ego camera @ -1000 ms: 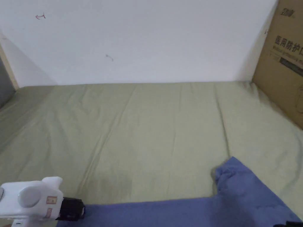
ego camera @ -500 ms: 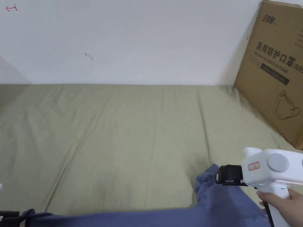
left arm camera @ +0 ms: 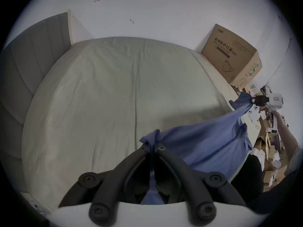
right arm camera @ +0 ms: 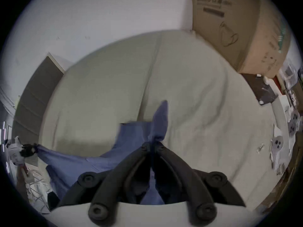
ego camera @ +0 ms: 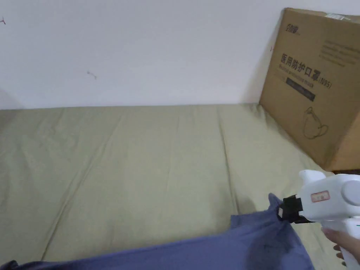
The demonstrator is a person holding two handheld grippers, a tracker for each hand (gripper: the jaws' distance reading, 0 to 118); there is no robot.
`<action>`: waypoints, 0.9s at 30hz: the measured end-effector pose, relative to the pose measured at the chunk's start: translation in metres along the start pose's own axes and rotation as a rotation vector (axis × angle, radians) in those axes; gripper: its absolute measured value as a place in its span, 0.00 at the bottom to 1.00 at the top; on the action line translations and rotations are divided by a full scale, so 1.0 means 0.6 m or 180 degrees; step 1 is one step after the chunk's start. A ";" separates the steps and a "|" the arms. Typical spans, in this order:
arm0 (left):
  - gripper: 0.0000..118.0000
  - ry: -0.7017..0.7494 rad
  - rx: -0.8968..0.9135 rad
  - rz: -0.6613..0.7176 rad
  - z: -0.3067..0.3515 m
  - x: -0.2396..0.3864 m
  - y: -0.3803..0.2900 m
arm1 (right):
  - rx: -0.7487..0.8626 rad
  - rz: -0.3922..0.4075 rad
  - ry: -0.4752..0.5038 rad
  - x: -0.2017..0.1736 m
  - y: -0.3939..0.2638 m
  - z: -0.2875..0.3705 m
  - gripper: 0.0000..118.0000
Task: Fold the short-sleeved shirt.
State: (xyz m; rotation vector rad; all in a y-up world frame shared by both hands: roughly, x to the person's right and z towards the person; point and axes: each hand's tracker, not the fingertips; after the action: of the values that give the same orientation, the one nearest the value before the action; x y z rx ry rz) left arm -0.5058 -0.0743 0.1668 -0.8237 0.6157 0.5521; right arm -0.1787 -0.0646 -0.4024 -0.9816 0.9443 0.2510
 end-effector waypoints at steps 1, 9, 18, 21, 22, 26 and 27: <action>0.02 -0.0020 0.0042 0.0007 0.015 0.000 -0.010 | 0.0060 -0.0090 0.0070 0.008 -0.020 0.040 0.02; 0.02 -0.0168 -0.0077 -0.0043 0.088 0.019 -0.150 | -0.0124 -0.0589 0.0211 0.064 -0.233 0.217 0.02; 0.60 -0.0067 -0.0526 0.0055 0.053 0.026 -0.248 | -0.0697 -0.0985 0.0011 0.104 -0.410 0.151 0.71; 1.00 -0.0012 -0.0464 0.0163 0.063 0.031 -0.259 | -0.0587 -0.0920 -0.0170 0.098 -0.410 0.162 1.00; 1.00 0.0031 -0.0429 0.0175 0.070 0.030 -0.262 | -0.0573 -0.0768 -0.0293 0.090 -0.405 0.168 1.00; 1.00 -0.0087 -0.0143 0.0447 0.112 0.034 -0.257 | -0.0205 -0.0388 -0.0388 0.065 -0.374 0.209 1.00; 1.00 -0.0094 -0.0050 0.0501 0.124 0.040 -0.254 | -0.0105 -0.0333 -0.0386 0.051 -0.364 0.221 1.00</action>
State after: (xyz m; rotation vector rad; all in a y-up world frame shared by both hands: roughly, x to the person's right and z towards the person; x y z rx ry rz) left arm -0.3674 -0.0954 0.2652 -0.7844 0.6533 0.7120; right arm 0.0392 -0.0885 -0.2681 -1.0314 0.7782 0.2360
